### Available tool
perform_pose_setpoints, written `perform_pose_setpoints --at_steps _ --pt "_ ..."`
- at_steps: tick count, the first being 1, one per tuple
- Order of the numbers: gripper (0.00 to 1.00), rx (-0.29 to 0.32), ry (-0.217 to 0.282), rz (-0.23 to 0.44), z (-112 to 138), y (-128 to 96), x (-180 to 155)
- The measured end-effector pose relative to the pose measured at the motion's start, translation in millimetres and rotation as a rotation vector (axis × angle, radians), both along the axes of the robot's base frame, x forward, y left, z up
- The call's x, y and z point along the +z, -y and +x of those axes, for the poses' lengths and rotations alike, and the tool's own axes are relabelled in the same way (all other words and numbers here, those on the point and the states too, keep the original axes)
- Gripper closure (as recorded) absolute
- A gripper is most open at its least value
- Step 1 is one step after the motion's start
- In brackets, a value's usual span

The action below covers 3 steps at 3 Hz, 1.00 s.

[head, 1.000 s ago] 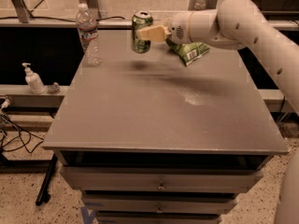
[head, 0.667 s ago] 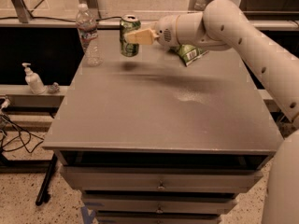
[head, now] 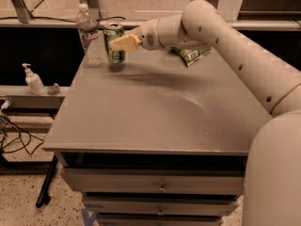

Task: Move green can near water bottle

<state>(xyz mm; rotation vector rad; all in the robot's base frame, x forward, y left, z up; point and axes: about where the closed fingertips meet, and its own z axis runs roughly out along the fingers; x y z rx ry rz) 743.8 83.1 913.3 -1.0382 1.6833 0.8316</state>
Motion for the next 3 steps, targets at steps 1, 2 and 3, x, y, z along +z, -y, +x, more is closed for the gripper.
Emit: perform_pose_setpoints --at_steps 1,2,3 --pt "1.00 0.019 0.016 -0.051 6.8 -11.3 -12.1" --pt "0.82 0.023 0.010 -0.068 11.5 -17.8 -21.1" --pt "0.59 0.022 -0.001 -0.078 13.3 -19.0 -28.0"
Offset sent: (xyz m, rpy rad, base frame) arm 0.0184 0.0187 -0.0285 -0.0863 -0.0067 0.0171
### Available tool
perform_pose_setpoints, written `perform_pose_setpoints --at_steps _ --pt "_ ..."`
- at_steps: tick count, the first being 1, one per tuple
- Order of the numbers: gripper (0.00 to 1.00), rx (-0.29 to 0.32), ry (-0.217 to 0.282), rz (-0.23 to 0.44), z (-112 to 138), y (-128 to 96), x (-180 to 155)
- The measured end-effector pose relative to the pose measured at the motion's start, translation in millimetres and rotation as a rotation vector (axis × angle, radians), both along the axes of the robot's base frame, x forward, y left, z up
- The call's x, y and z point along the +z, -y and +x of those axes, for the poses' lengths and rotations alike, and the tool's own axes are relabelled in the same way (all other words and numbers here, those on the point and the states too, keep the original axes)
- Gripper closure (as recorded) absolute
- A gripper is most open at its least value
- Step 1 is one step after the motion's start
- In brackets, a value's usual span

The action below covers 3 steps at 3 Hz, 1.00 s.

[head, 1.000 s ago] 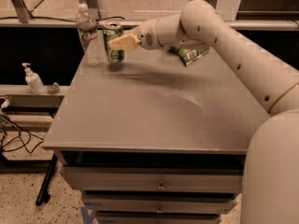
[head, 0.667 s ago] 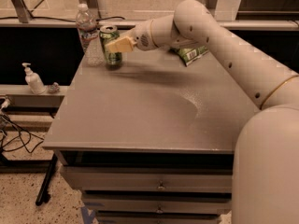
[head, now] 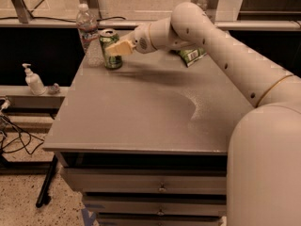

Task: Move green can near water bottle

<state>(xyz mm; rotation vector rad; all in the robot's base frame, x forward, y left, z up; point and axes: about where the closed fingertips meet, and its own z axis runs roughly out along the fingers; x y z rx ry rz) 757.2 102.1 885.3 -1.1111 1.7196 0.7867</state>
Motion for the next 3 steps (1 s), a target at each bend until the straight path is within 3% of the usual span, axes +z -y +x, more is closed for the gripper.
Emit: perform_pose_setpoints --at_steps 2,3 --pt "0.13 -0.003 -0.021 -0.001 -1.4 1.8 -6.1" --pt "0.00 -0.014 -0.033 -0.003 0.4 13.5 -9.7"
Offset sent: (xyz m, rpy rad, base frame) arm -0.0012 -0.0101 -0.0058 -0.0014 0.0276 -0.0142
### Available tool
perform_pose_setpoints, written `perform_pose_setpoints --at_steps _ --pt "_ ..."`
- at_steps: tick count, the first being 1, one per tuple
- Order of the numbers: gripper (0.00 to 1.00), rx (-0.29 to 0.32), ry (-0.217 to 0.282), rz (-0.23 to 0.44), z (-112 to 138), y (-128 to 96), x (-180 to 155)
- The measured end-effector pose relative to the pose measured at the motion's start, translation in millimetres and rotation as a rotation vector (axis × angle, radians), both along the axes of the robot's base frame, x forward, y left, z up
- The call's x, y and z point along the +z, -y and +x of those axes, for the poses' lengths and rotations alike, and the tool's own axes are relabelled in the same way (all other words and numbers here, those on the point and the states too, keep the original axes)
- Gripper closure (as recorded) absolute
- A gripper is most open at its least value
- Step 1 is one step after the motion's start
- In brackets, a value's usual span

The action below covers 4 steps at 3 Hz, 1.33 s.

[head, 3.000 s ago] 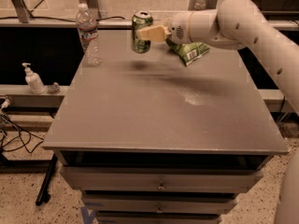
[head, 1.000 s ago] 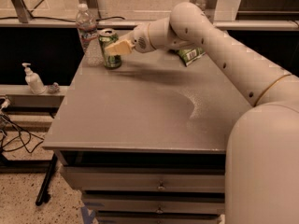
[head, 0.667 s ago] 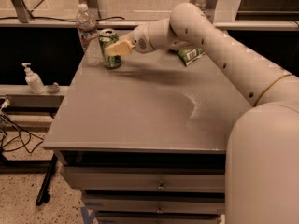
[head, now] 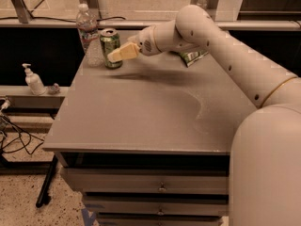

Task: Move green can near water bottle

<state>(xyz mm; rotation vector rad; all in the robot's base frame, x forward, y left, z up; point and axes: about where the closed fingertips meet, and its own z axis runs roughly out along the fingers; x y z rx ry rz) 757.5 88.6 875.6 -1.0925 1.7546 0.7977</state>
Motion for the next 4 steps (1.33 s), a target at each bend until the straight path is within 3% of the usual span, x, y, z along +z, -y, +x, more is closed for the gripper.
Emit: perform_pose_setpoints --at_steps 1,2,3,4 --pt "0.00 -0.026 -0.014 0.024 1.2 31.7 1.8" --pt "0.00 -0.055 -0.012 0.087 -2.0 93.1 15.7" --pt "0.00 -0.092 0.029 0.105 -15.3 171.0 56.0" --pt "0.00 -0.082 0.072 0.042 -31.9 218.8 103.3"
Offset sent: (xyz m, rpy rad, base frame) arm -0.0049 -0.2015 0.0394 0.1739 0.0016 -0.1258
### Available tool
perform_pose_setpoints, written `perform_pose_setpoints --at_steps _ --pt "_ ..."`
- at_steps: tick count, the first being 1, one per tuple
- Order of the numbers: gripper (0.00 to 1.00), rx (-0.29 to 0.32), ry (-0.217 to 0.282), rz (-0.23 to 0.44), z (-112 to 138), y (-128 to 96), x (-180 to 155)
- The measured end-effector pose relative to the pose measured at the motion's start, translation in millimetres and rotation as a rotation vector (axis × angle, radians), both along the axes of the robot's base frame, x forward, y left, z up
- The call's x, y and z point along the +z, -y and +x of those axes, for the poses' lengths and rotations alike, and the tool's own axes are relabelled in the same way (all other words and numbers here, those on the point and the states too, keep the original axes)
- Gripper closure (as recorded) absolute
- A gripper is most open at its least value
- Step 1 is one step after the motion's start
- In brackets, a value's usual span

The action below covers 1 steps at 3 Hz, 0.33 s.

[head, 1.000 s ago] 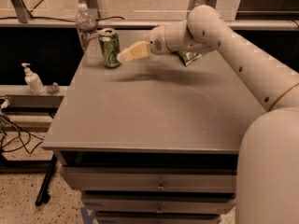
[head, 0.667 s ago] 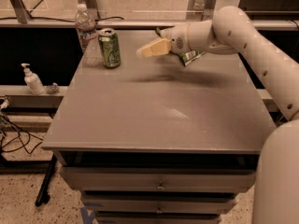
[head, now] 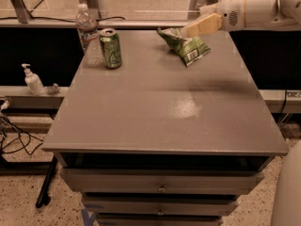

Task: Move green can near water bottle

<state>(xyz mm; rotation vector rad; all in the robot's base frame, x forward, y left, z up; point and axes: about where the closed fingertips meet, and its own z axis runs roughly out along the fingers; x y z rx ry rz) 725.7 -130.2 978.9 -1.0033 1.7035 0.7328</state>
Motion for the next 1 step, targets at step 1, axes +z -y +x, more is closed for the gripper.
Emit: perform_pose_setpoints --at_steps 1 --pt "0.00 0.036 0.020 -0.024 -12.1 7.6 17.9"
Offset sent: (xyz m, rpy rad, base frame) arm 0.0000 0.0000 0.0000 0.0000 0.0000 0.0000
